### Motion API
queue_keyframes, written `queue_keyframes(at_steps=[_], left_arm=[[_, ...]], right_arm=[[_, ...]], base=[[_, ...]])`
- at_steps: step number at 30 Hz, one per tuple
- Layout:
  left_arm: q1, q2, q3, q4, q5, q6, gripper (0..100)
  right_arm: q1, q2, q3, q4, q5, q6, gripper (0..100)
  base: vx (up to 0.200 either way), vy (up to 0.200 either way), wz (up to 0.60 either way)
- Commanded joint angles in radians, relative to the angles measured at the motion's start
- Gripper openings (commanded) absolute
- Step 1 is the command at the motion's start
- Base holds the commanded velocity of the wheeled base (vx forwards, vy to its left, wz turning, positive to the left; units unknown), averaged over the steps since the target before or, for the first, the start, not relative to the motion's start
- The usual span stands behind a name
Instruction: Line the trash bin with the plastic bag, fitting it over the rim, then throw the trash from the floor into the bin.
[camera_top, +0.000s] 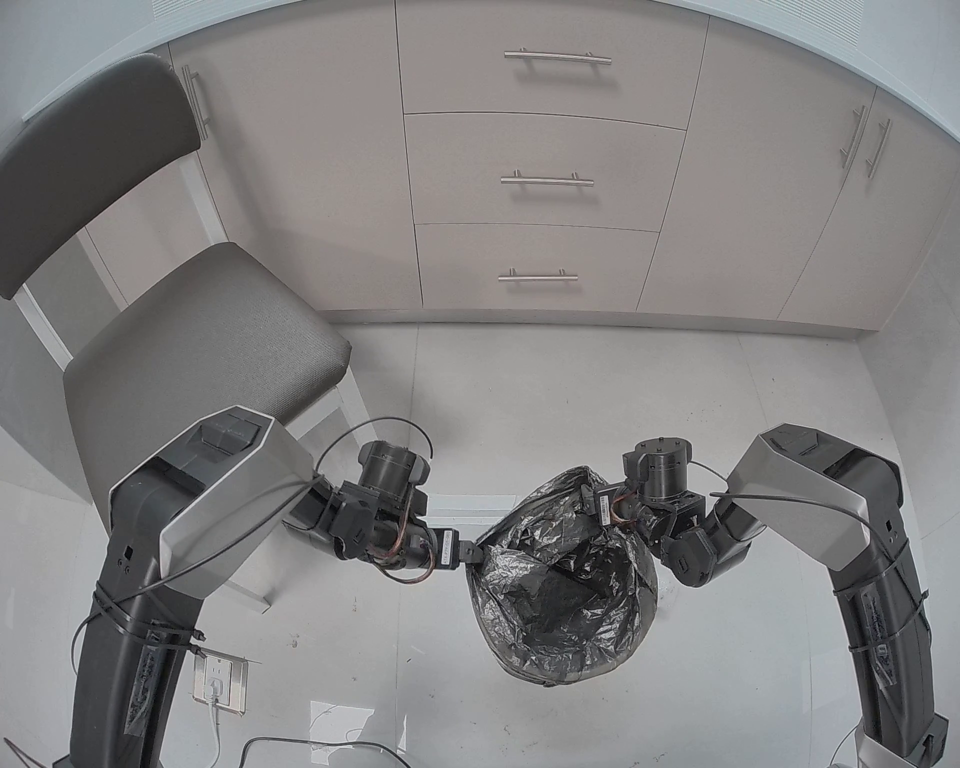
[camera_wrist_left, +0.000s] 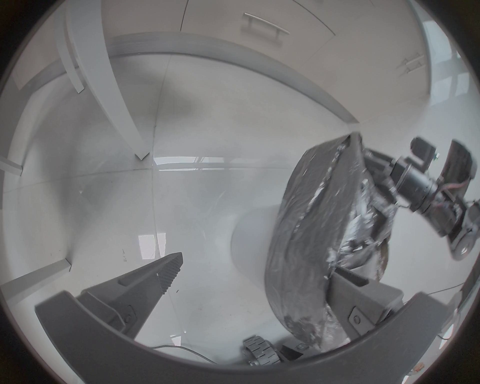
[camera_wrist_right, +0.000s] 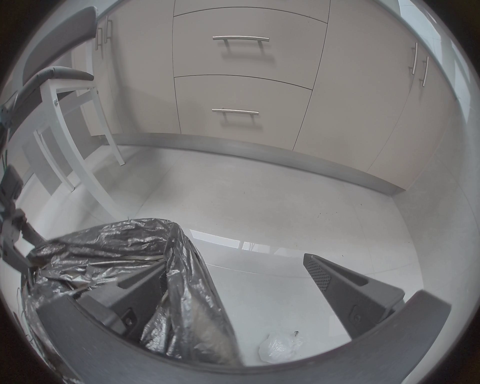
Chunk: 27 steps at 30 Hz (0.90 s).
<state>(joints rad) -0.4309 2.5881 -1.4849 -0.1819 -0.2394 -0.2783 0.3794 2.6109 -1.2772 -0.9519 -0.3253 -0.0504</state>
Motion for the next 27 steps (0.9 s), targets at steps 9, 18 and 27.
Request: queue_keyframes(at_steps=[9, 18, 27], left_arm=[[-0.005, -0.123, 0.041, -0.024, -0.009, -0.076, 100], [-0.002, -0.103, 0.048, -0.054, -0.001, -0.076, 100], [-0.003, -0.042, 0.015, -0.082, 0.163, -0.065, 100]], right_arm=[[0.059, -0.206, 0.182, 0.001, 0.017, 0.000, 100], [0.042, -0.226, 0.269, -0.014, 0.031, 0.006, 100], [0.065, -0.268, 0.372, -0.111, 0.031, 0.043, 100]], base=[[0.000, 0.000, 0.00], [0.000, 0.000, 0.00], [0.000, 0.000, 0.00]])
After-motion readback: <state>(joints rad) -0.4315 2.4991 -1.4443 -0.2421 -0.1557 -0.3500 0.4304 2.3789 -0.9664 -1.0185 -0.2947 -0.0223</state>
